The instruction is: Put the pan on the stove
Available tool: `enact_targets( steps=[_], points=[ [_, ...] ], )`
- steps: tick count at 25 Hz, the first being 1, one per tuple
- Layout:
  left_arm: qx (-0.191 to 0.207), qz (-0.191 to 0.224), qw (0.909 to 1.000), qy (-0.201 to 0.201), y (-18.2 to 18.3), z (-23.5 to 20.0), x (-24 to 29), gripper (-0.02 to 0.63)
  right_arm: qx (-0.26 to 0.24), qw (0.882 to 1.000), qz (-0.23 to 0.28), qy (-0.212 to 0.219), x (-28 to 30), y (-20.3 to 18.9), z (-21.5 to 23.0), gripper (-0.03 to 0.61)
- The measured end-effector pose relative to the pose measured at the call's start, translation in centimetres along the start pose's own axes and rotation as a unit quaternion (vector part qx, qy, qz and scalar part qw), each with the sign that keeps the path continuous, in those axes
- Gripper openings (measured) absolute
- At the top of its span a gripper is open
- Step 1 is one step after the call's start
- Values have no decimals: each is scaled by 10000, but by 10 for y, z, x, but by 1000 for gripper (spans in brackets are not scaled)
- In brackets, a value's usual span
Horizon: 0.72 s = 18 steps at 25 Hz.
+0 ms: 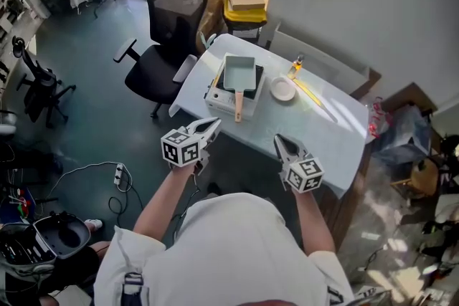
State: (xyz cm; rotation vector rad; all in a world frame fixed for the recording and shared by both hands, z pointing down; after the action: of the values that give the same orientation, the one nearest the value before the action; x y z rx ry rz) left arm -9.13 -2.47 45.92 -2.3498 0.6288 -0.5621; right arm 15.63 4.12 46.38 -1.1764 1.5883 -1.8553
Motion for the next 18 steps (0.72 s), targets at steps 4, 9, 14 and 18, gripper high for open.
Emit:
enact_targets(
  steps=[4, 9, 14, 18],
  points=[
    [233, 169, 9995, 142, -4, 11, -7, 26, -77, 9999, 91, 52, -10, 3, 11, 35],
    [231, 279, 9991, 240, -10, 22, -11, 27, -76, 9998, 135, 120, -18, 6, 18, 34],
    [211, 324, 9988, 304, -18, 25, -16, 27, -167, 9995, 215, 154, -21, 7, 16, 32],
    [235, 355, 9985, 344, -19, 27, -20, 26, -148, 9994, 225, 200, -20, 8, 12, 32]
  ],
)
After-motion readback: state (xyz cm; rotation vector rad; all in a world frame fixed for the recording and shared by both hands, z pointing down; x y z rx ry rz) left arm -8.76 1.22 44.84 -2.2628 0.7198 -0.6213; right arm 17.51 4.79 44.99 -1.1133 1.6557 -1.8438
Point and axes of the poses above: the fingertips, and each gripper's own axes: x forward along the fingers, z to its right, y out of its top, the point moved 5 cm from there along -x, backward along the fingers, and after that the axes turned 15 degrees about -x, right-handed, at the moved point
